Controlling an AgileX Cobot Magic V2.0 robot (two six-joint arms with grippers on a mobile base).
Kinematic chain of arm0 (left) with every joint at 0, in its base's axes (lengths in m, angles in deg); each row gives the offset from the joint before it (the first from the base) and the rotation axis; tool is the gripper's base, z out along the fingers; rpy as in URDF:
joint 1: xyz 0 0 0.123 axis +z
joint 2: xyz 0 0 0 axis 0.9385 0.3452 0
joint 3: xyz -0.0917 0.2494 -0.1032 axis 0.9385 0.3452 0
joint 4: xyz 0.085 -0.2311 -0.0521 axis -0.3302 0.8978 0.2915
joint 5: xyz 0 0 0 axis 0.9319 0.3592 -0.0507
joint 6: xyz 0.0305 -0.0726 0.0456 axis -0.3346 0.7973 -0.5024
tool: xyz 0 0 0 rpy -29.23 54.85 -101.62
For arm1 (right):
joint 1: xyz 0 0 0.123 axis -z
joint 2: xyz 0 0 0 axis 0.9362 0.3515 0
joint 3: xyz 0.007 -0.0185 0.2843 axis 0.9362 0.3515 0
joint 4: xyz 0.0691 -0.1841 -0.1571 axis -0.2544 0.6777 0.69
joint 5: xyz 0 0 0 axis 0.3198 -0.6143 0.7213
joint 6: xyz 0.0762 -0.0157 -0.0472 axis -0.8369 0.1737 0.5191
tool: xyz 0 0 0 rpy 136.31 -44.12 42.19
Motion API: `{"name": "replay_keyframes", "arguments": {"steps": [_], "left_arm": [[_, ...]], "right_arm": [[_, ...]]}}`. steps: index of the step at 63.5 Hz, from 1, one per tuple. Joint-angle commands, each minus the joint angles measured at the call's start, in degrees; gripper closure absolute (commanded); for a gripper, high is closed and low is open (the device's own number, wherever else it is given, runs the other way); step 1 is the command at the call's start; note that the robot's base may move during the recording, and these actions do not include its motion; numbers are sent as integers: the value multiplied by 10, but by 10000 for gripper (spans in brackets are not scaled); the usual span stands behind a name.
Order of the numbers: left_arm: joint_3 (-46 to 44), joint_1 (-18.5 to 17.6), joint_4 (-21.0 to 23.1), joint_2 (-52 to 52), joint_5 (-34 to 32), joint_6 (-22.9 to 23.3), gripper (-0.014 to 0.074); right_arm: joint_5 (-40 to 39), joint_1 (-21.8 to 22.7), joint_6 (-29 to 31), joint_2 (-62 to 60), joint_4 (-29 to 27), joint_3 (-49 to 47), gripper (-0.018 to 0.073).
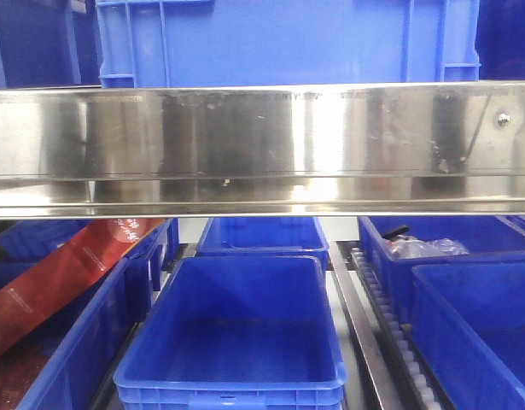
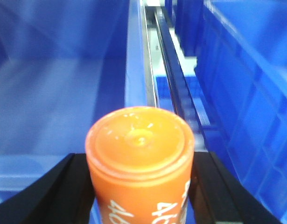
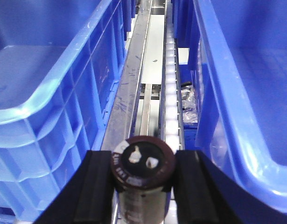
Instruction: Place cylindrical capacitor in blue bin on shelf
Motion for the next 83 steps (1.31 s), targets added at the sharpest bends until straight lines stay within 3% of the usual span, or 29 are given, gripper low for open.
{"name": "replay_keyframes", "arguments": {"steps": [1,38,67,83], "left_arm": [[-4,-3,0,0,-20,0,708],[-4,-3,0,0,-20,0,708],[-4,-3,6,0,-67,0,708],[-86,-7,6,10,-67,0,708]], "right_arm": [[-16,0,0,-3,5,-4,721],[-16,0,0,-3,5,-4,721],[-16,0,0,-3,-6,-4,721],[-28,0,0,-3,-26,-4,721]]}}
